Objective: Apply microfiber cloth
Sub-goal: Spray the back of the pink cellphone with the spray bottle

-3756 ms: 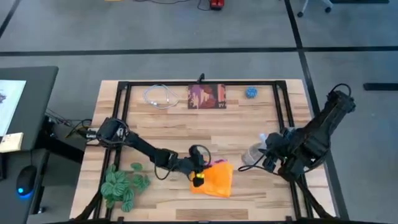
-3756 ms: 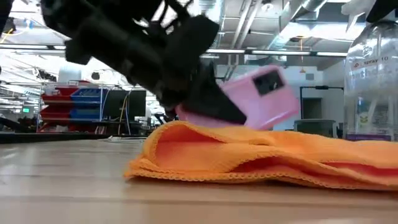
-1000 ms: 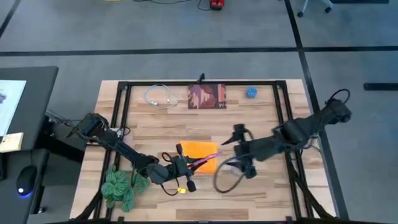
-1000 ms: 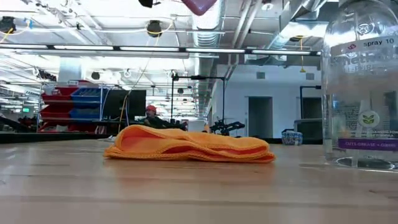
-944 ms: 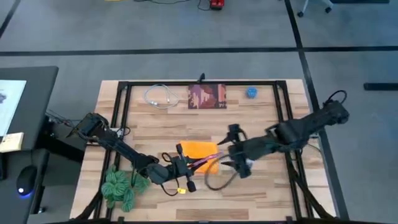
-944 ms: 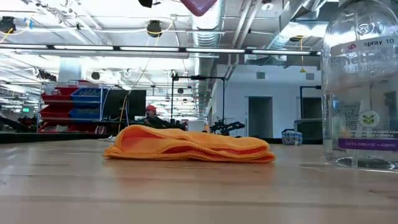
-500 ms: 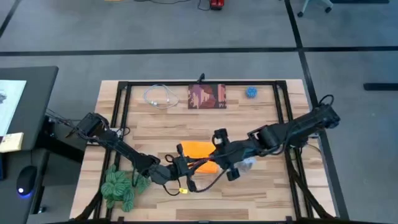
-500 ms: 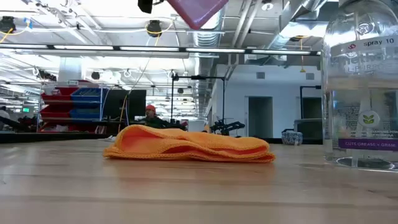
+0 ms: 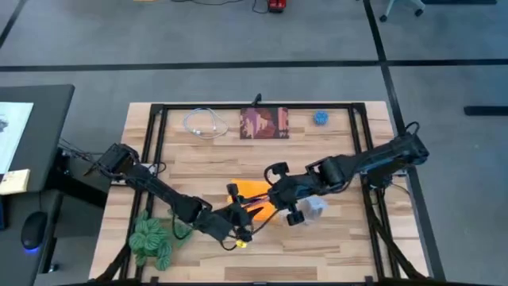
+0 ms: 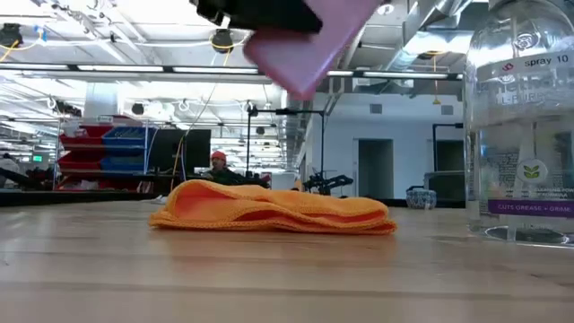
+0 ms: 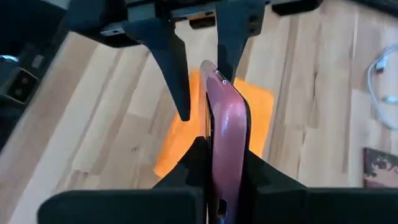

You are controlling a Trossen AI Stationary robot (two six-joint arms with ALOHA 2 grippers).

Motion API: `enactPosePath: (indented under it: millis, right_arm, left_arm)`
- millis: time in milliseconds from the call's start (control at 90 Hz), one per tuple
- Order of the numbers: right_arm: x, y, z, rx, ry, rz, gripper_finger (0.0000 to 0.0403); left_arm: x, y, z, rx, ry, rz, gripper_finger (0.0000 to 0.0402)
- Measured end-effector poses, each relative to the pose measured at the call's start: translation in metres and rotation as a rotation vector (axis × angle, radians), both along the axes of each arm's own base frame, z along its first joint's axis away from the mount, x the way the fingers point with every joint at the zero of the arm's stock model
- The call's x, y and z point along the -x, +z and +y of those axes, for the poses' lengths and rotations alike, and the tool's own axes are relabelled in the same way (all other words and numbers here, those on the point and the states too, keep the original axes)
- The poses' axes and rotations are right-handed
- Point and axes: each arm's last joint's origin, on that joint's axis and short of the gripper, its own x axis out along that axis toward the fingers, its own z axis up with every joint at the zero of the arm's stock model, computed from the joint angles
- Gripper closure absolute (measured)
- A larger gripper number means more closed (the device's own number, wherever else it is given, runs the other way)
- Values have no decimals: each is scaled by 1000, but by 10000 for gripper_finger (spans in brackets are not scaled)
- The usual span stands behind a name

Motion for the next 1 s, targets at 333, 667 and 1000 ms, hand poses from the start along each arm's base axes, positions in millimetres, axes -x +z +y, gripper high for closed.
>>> enactPosePath:
  millis: [333, 667, 1000]
  right_arm:
    - [-4, -7, -1, 21, 2, 19, 379]
    - [17, 17, -2, 5, 16, -24, 211]
    - [110, 92, -28, -106, -101, -202, 149]
  left_arm:
    - [-6, -4, 12, 97, 42, 59, 390]
    - [1, -15, 12, 118, 121, 50, 399]
    - [13, -36, 11, 203, 134, -67, 399]
